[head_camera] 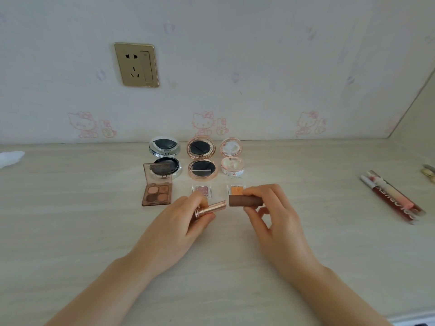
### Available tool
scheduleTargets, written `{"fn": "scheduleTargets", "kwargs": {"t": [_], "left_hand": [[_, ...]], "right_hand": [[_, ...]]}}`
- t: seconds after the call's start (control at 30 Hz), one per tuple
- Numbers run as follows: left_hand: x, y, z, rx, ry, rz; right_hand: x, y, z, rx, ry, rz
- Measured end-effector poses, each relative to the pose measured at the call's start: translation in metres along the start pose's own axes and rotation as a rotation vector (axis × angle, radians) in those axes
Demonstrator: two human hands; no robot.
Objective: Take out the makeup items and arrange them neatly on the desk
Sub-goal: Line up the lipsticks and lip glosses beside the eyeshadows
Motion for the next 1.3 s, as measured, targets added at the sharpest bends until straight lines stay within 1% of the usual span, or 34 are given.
{"fn": "scheduleTargets", "kwargs": {"t": [0.17, 0.3, 0.4, 0.47, 0.57, 0.63, 0.77, 0.9, 1.17, 1.3], "left_hand": [[-0.001, 0.004, 0.005, 0.111, 0.03, -0.04], [-0.001, 0.01, -0.001, 0.157, 0.013, -0.083], [-0.003, 0.013, -0.006, 0.208, 0.018, -0.123], [-0.005, 0.012, -0.009, 0.282, 0.039, -0.137], [-0.007, 0.002, -0.012, 0.449, 0.109, -0.103], [-0.011, -0.006, -0.017, 0.508, 0.141, -0.072], [-0.025, -0.018, -0.034, 0.604, 0.139, -0.07], [-0.05, -0.034, -0.052, 0.582, 0.14, -0.058], [-0.112, -0.06, -0.07, 0.405, 0.217, -0.074], [-0.141, -0.067, -0.07, 0.345, 0.271, -0.108]], "right_hand": [[-0.001, 0.013, -0.002, -0.008, -0.053, -0.113], [0.0, 0.009, -0.003, -0.02, -0.076, -0.067], [0.002, 0.005, -0.009, -0.13, -0.147, -0.015], [0.003, 0.002, -0.015, -0.203, -0.211, 0.022], [0.004, 0.002, -0.022, -0.267, -0.271, 0.041], [0.003, 0.007, -0.029, -0.279, -0.298, 0.026], [0.002, 0.023, -0.045, -0.243, -0.308, 0.015], [0.002, 0.038, -0.066, -0.184, -0.336, 0.027], [-0.017, 0.071, -0.11, -0.114, -0.428, 0.021], [-0.036, 0.071, -0.13, -0.003, -0.433, 0.102]]}}
Point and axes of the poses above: each hand's wrist, its own x-axis away from the middle knuckle, its own y-axis out of the back of the hand, z = x × y, the point moved 9 cm from there along -x, towards the middle knuckle, and after that the axes turned 8 degrees about x, right-handed, at the moved point
